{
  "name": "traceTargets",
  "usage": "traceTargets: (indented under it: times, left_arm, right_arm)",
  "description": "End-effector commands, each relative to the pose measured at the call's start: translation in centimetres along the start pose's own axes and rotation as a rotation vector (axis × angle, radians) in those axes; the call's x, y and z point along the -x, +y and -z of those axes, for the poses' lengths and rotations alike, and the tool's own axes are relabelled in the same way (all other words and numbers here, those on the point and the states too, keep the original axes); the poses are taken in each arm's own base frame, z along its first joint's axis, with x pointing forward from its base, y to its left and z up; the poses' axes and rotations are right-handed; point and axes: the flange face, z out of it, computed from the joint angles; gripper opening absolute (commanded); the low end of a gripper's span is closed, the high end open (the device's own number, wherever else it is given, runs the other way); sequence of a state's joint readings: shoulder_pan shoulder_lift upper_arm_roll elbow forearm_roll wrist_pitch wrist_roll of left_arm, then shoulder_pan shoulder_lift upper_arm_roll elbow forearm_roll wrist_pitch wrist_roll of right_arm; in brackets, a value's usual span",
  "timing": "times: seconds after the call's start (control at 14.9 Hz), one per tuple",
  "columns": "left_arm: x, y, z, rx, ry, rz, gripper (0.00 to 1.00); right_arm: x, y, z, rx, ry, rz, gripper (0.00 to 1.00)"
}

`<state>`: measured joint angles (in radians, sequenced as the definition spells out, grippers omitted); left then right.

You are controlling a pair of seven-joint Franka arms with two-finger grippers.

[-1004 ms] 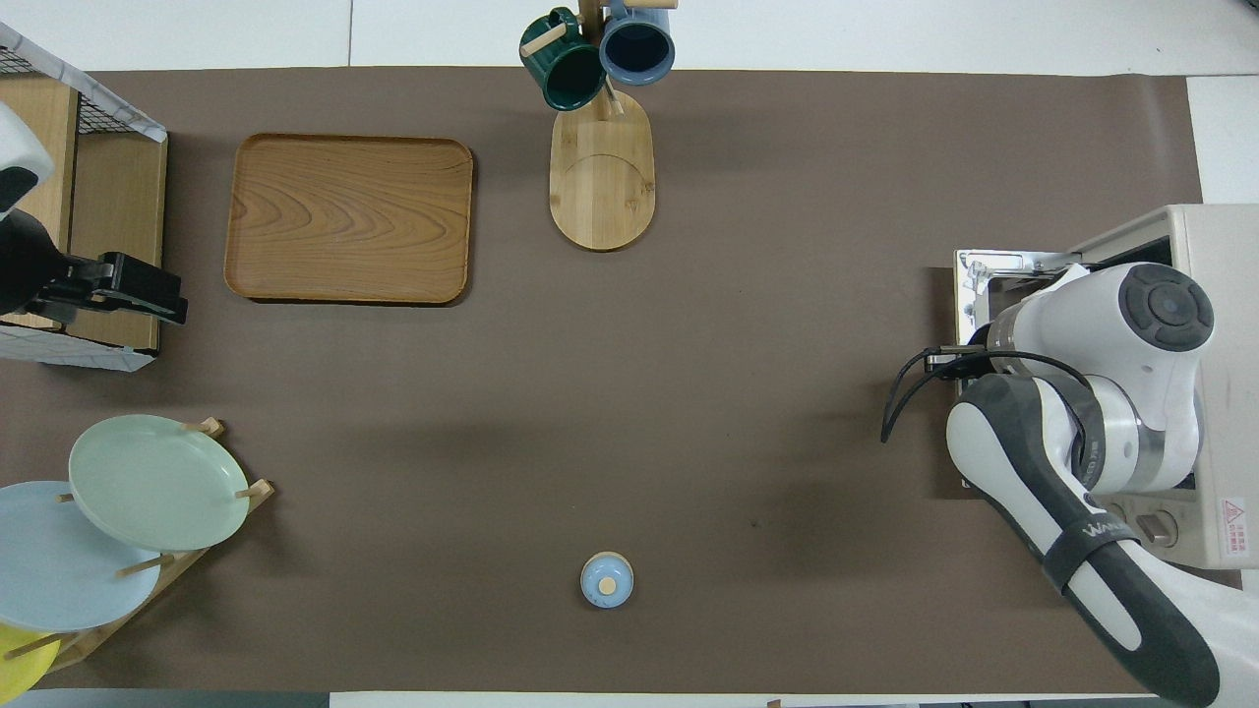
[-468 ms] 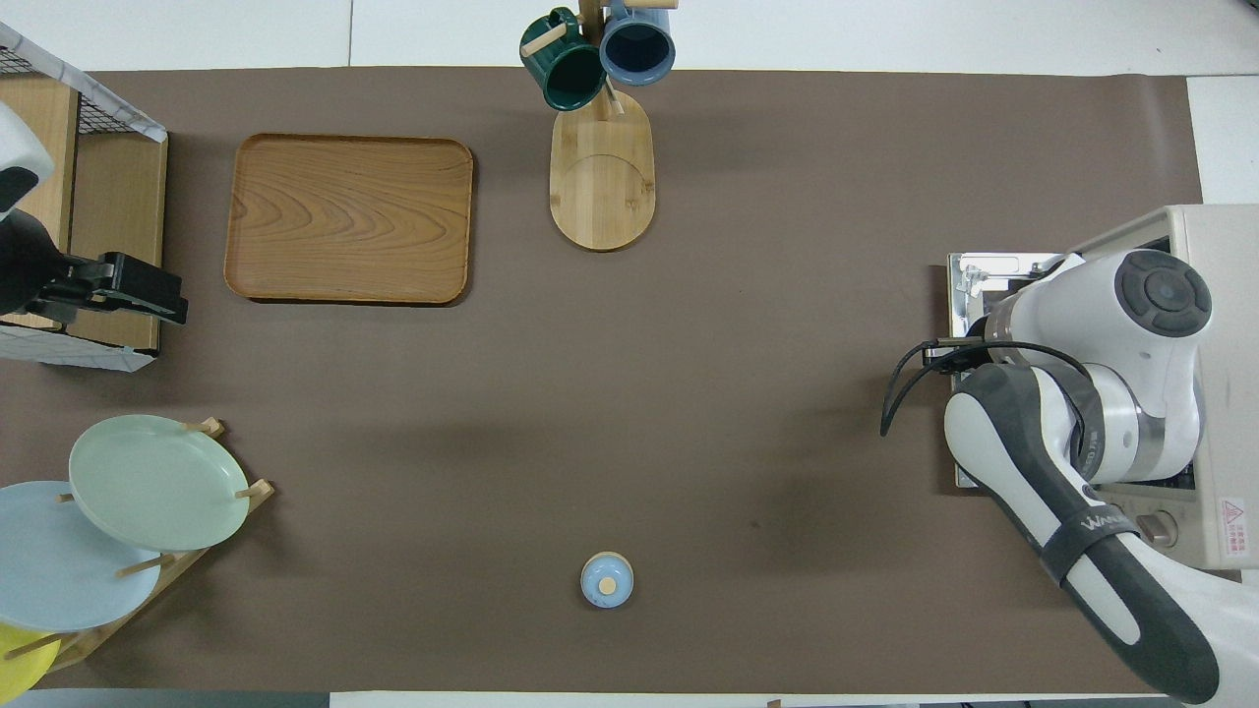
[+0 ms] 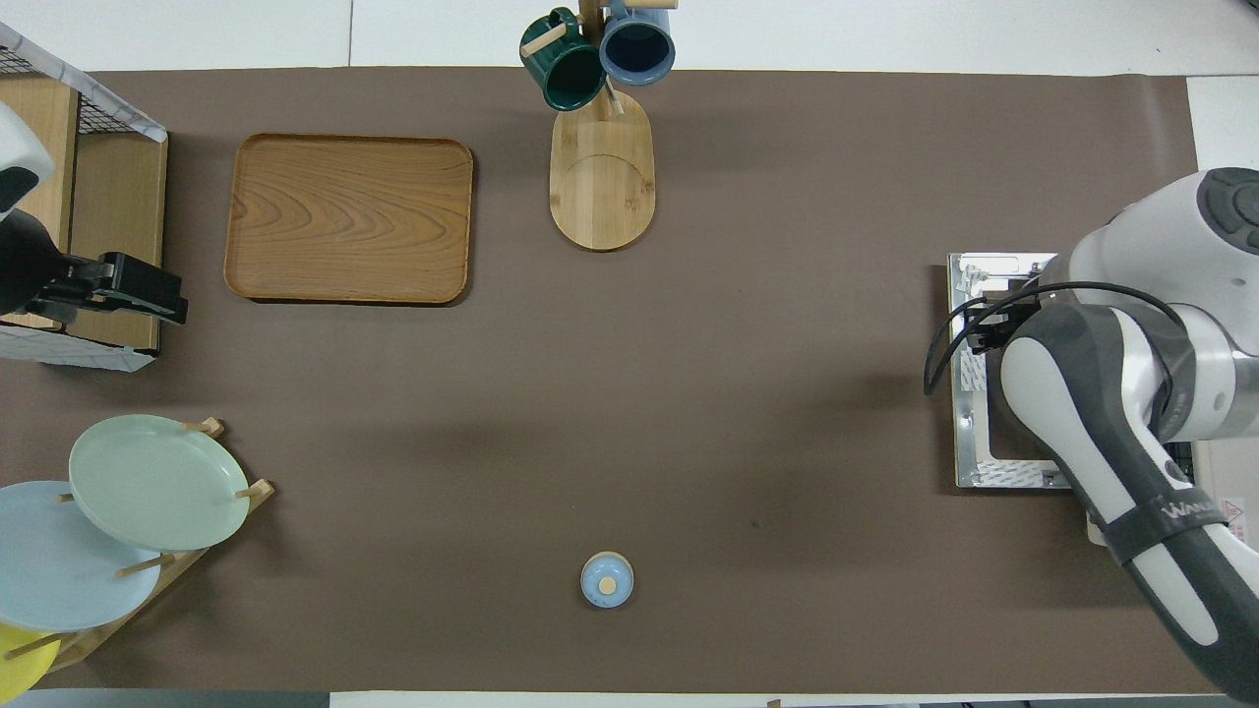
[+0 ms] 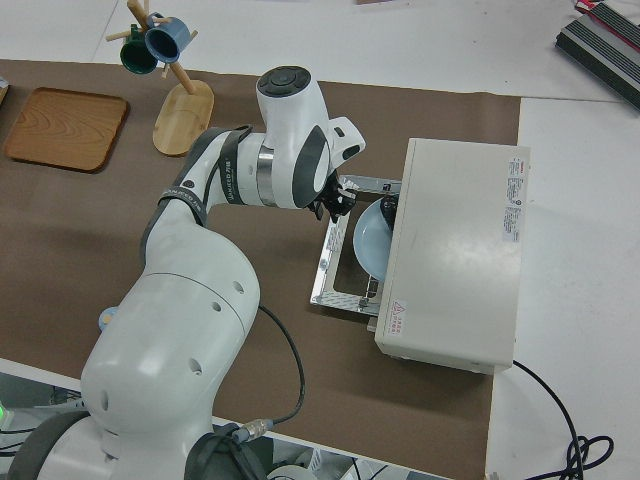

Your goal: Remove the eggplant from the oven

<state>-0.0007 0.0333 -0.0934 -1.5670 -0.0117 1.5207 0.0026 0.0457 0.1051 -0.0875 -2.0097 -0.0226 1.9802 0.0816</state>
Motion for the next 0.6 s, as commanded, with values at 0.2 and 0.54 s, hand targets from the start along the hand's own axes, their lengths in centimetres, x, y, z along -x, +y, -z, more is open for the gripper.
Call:
traceTargets:
  times: [0.2,0.54]
  left_arm:
    - [0.4,-0.3,0.0,-0.02,-0.009,-0.003,1.0]
    - [0.4,-0.3,0.0,-0.02,-0.009,-0.003,1.0]
  right_arm:
    - [0.8,1.9,-0.4,0.009,-0.027,0.032,0.31]
    - [0.9,5.2,-0.7,0.0,-0.033,0.1,0.31]
